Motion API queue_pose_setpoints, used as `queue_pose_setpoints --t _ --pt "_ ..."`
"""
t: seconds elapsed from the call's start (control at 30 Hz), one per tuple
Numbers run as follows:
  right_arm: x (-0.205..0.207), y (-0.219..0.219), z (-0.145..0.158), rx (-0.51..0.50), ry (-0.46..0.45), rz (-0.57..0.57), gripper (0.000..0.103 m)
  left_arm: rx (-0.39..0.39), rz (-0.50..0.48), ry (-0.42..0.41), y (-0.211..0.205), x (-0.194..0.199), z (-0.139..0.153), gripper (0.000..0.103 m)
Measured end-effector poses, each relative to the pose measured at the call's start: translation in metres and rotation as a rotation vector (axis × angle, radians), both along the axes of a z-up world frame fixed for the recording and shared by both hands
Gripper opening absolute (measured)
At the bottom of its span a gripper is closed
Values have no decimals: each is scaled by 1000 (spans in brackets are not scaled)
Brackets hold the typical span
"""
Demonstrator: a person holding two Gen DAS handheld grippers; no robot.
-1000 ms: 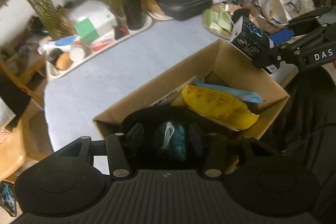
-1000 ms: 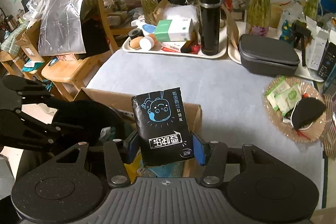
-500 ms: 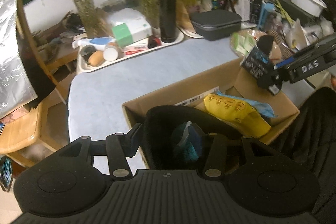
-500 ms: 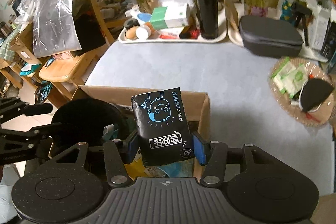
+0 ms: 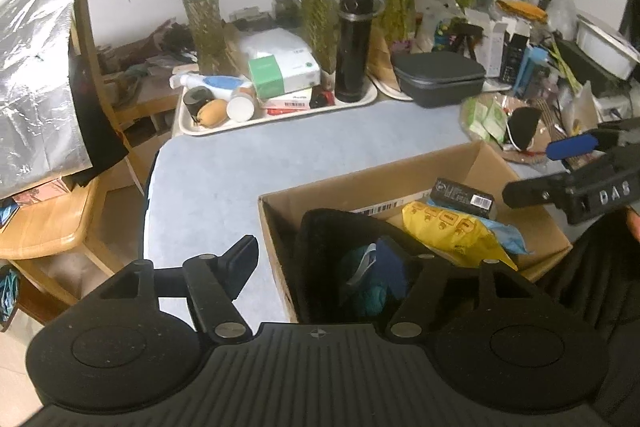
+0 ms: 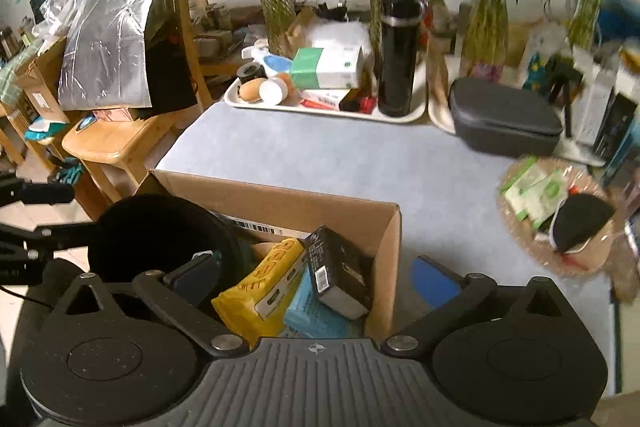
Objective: Organize soft objects
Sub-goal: 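Drop the white strip into the box while the right tool releases the black pack, then withdraw both tools from the box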
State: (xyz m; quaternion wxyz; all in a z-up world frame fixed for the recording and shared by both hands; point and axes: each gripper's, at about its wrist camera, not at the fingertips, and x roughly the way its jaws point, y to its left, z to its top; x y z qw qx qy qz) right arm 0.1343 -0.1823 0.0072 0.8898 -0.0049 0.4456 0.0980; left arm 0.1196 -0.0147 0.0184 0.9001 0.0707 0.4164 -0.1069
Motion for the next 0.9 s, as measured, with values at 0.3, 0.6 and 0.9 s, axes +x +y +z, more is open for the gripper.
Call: queue_pose_setpoints --t 0.3,0.6,0.9 --pt "-35 16 8 -94 -69 10 103 -65 73 -120 2 -25 4 92" --pt "-71 26 12 -158 -184 2 103 -70 101 -141 2 -40 3 103" --pt "-92 36 9 -269 -294 -20 103 12 76 -161 -4 -59 -4 103"
